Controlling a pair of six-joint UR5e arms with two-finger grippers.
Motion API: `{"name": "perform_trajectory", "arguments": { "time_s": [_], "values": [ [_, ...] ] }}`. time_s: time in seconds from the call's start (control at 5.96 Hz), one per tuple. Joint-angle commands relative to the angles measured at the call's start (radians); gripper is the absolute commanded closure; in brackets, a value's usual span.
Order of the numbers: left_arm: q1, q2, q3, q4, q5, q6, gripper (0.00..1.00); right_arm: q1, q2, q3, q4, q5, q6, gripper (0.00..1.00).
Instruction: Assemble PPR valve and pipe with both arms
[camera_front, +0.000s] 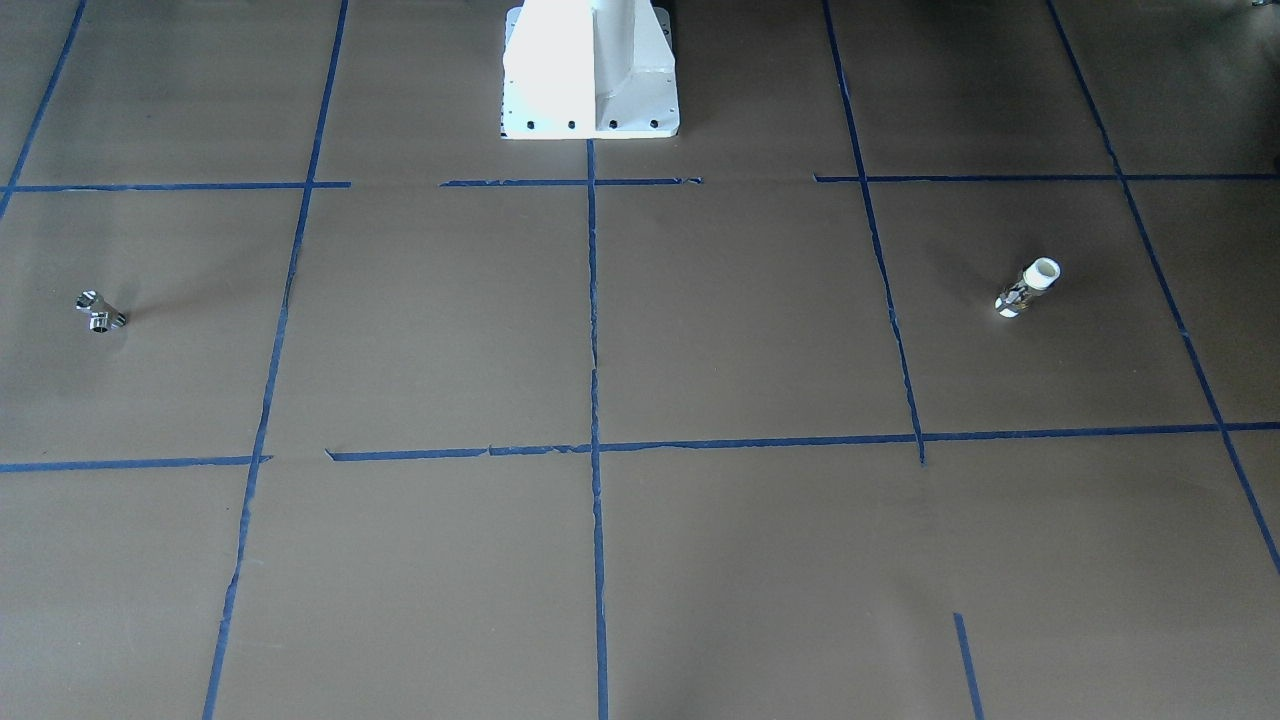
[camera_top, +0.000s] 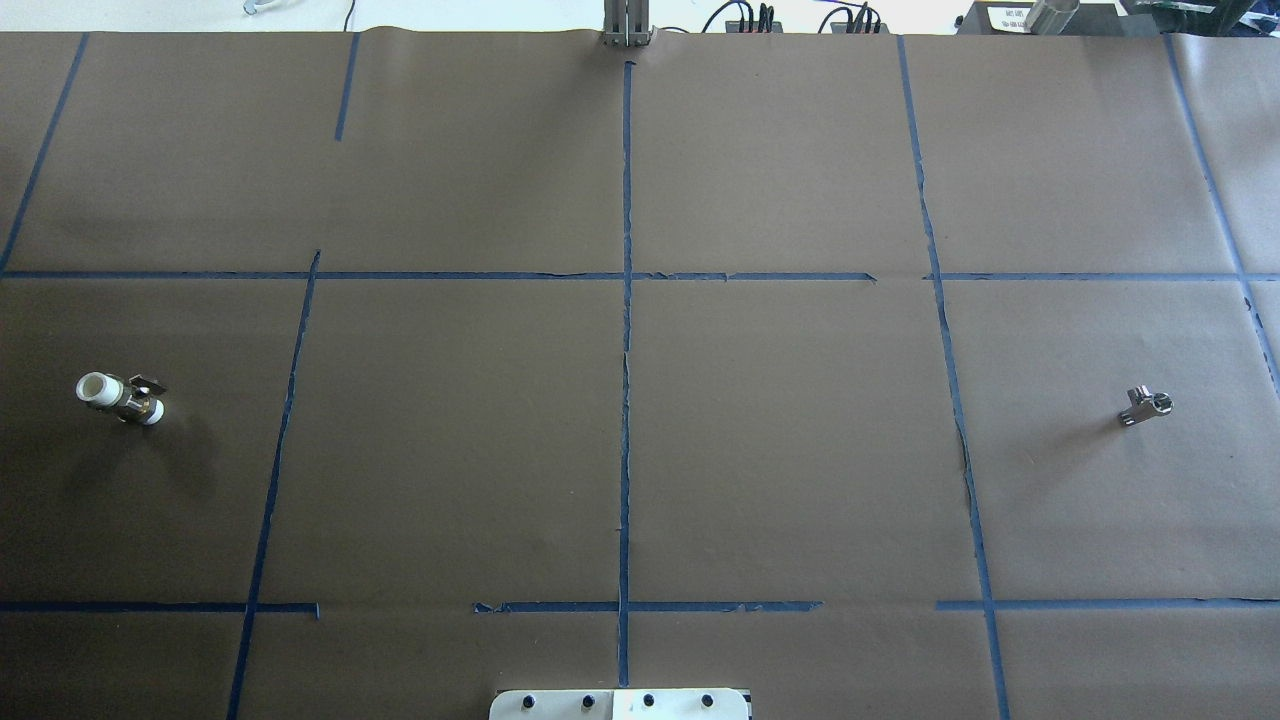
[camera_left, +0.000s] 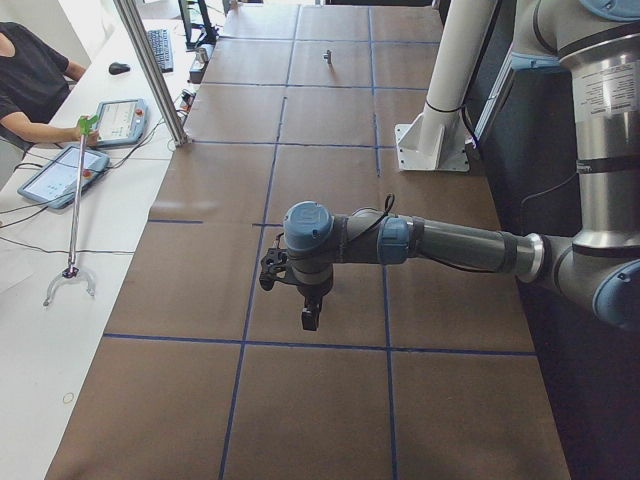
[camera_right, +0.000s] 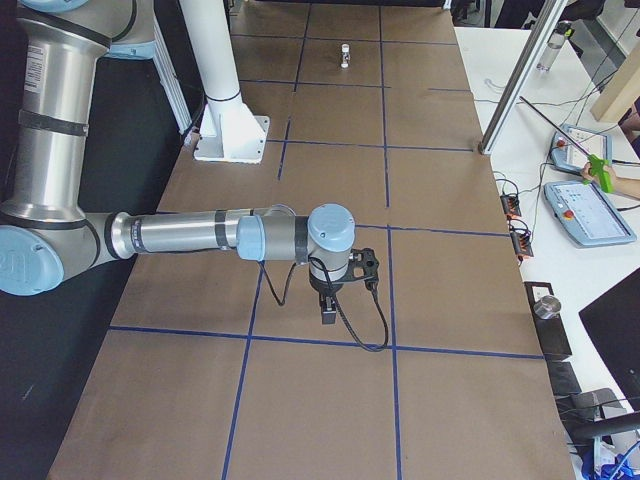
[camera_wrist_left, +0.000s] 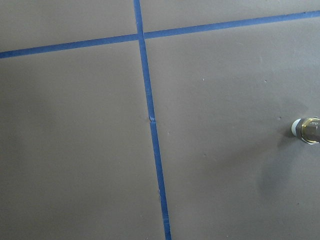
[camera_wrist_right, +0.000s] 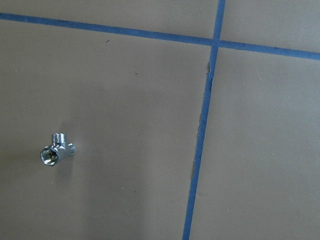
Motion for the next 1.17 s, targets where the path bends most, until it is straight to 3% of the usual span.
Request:
{"name": "perform_trajectory", "arguments": {
  "time_s": [0.0, 1.01],
  "values": [
    [0.004, -0.015, 0.022, 0.001, 0.004, -0.006, 0.00, -0.009, 0.006, -0.001, 0.002, 0.002, 0.008, 0.00],
    [0.025, -0.027, 0.057, -0.019, -0.002, 0.008, 0.00, -0.008, 0.000, -0.019, 0.008, 0.003, 0.007, 0.00]
  ]
}}
